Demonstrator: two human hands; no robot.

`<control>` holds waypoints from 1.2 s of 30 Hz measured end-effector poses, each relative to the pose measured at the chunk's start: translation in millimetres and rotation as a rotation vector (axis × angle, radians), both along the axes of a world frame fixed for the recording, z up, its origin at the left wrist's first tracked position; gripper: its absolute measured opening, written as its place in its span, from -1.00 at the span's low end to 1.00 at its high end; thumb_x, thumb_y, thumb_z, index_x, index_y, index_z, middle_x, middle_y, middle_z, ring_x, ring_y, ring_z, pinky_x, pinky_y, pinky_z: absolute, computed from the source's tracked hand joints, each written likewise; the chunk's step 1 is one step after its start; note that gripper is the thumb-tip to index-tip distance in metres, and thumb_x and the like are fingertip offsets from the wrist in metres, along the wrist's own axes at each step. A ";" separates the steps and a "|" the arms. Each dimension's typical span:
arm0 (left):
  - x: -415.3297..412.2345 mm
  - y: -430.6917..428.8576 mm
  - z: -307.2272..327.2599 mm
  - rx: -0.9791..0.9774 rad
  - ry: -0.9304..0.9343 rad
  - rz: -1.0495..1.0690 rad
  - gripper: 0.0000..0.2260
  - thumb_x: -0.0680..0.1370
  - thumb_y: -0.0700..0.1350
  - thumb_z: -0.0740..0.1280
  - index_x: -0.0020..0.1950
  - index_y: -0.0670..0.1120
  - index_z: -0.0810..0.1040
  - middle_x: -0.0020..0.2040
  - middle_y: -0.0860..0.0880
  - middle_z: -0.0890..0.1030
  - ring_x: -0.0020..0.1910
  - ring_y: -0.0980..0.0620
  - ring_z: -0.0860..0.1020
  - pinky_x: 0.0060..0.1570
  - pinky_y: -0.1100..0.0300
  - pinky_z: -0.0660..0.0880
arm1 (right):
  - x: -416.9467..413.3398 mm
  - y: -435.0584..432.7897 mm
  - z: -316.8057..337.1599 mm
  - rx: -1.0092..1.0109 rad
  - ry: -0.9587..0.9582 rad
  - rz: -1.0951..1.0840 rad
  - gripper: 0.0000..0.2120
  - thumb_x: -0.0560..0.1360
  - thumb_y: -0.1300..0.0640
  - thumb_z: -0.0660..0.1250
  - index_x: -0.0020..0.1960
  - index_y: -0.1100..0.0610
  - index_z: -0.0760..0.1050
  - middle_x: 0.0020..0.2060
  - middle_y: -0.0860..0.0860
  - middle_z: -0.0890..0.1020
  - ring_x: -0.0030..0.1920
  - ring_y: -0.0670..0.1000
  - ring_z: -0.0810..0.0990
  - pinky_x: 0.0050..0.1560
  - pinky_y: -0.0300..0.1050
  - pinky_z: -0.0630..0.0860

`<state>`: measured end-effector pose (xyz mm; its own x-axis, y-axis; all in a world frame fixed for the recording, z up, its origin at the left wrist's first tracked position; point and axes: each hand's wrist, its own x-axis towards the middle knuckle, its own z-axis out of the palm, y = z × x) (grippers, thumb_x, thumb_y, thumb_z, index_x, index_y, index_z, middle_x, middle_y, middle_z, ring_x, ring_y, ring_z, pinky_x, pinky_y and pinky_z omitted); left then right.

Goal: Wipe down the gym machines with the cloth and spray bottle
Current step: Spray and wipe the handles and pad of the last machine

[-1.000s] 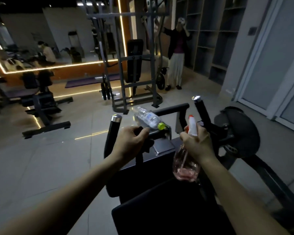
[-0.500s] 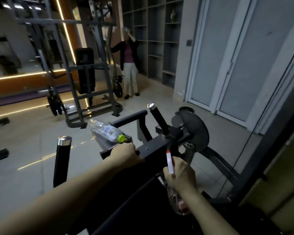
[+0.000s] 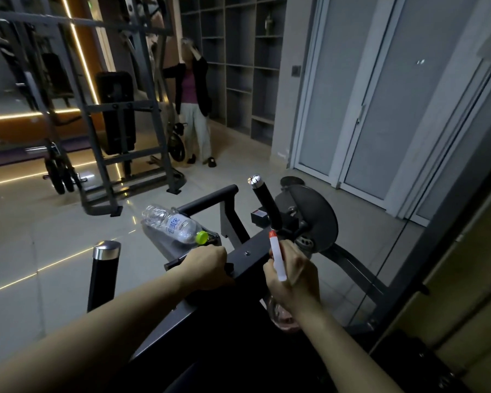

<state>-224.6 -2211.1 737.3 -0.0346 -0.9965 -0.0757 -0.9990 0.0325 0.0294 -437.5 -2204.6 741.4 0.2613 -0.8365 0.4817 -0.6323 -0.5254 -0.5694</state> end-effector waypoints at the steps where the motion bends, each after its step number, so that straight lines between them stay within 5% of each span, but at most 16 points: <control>1: 2.4 0.1 -0.7 -0.002 0.006 -0.001 -0.63 0.47 0.23 0.41 -0.14 -0.04 0.41 -0.12 -0.10 0.61 -0.16 -0.13 0.58 -0.17 0.08 0.53 | 1.9 0.5 1.8 -0.012 0.000 0.011 -0.82 0.40 0.16 0.21 -0.24 -0.06 0.23 -0.33 -0.13 0.37 -0.35 -0.13 0.39 -0.37 -0.28 0.28; 8: 1.9 5.9 -1.0 -0.046 -0.030 -0.096 -0.67 0.52 0.20 0.32 -0.20 -0.06 0.47 -0.15 -0.14 0.65 -0.17 -0.17 0.63 -0.24 0.11 0.50 | 13.1 -0.9 19.4 -0.051 -0.079 0.059 -0.86 0.42 0.15 0.27 -0.17 -0.03 0.32 -0.33 -0.17 0.39 -0.34 -0.13 0.43 -0.34 -0.24 0.39; 11: 5.1 9.3 -4.2 -0.039 -0.044 -0.160 -0.70 0.50 0.18 0.32 -0.21 -0.01 0.39 -0.14 -0.13 0.65 -0.16 -0.19 0.64 -0.22 0.09 0.49 | 14.3 -7.4 37.1 0.050 -0.084 0.068 -0.97 0.44 0.14 0.26 -0.14 0.05 0.41 -0.31 -0.11 0.45 -0.31 -0.07 0.49 -0.33 -0.06 0.48; 14: 5.9 11.3 -2.2 -0.037 -0.035 -0.187 -0.74 0.50 0.17 0.34 -0.19 0.02 0.38 -0.11 -0.13 0.65 -0.14 -0.18 0.64 -0.22 0.12 0.46 | 11.9 -21.0 73.7 0.180 -0.059 0.125 -0.88 0.49 0.17 0.25 -0.19 -0.01 0.41 -0.35 -0.04 0.50 -0.34 -0.04 0.52 -0.37 -0.12 0.44; 18: 7.5 11.7 1.9 -0.008 -0.016 -0.207 -0.71 0.51 0.18 0.34 -0.17 -0.01 0.39 -0.11 -0.11 0.64 -0.15 -0.14 0.63 -0.24 0.15 0.40 | 5.0 -53.7 121.1 0.336 -0.025 0.118 -0.97 0.40 0.18 0.26 -0.17 0.08 0.47 -0.25 0.20 0.63 -0.25 0.15 0.63 -0.17 0.06 0.59; 22: 10.8 11.2 -1.6 -0.003 -0.001 -0.186 -0.71 0.47 0.19 0.35 -0.17 -0.02 0.45 -0.15 -0.10 0.62 -0.15 -0.15 0.63 -0.25 0.14 0.43 | -14.6 -78.4 148.4 0.471 -0.031 0.217 -0.82 0.29 0.18 0.28 -0.25 -0.11 0.48 -0.21 0.15 0.65 -0.15 0.20 0.65 -0.17 0.06 0.58; 24: 13.9 10.7 -5.5 -0.017 -0.014 -0.166 -0.63 0.44 0.22 0.35 -0.13 -0.10 0.55 -0.16 -0.11 0.64 -0.17 -0.17 0.63 -0.27 0.14 0.44 | -30.3 -88.3 156.0 0.576 -0.038 0.305 -0.67 0.39 0.28 0.28 -0.01 -0.13 0.53 -0.13 0.15 0.68 -0.14 0.13 0.65 -0.17 -0.08 0.55; 26: 16.3 10.4 -9.7 -0.032 -0.015 -0.165 -0.58 0.42 0.26 0.33 -0.09 -0.11 0.60 -0.17 -0.10 0.64 -0.18 -0.16 0.62 -0.27 0.12 0.49 | -46.5 -101.5 160.7 0.666 -0.035 0.367 -0.55 0.47 0.36 0.26 0.31 0.07 0.48 -0.04 0.17 0.70 -0.16 0.09 0.66 -0.15 -0.12 0.58; 28: 17.3 9.9 -13.2 -0.040 0.003 -0.159 -0.58 0.44 0.25 0.31 -0.08 -0.11 0.61 -0.17 -0.09 0.64 -0.19 -0.15 0.62 -0.23 0.10 0.54 | -60.0 -112.9 164.2 0.732 -0.027 0.404 -0.52 0.50 0.41 0.23 0.40 0.16 0.42 0.03 0.21 0.69 -0.16 0.08 0.67 -0.16 -0.15 0.60; 32: 16.6 10.5 -13.7 -0.066 0.006 -0.147 -0.59 0.46 0.25 0.30 -0.04 -0.09 0.62 -0.14 -0.06 0.65 -0.16 -0.10 0.62 -0.21 0.12 0.49 | -77.1 -131.8 166.3 0.802 -0.061 0.392 -0.46 0.51 0.47 0.17 0.39 0.05 0.37 0.06 0.24 0.67 -0.14 0.04 0.70 -0.19 -0.18 0.59; 36: 13.0 11.1 -12.7 -0.057 0.002 -0.128 -0.58 0.46 0.25 0.32 0.00 -0.09 0.62 -0.08 -0.07 0.66 -0.09 -0.11 0.63 -0.15 0.13 0.50 | -87.0 -144.5 147.3 0.770 0.004 0.317 -0.57 0.45 0.44 0.17 0.12 0.00 0.51 -0.16 0.15 0.69 -0.19 0.02 0.62 -0.21 -0.15 0.51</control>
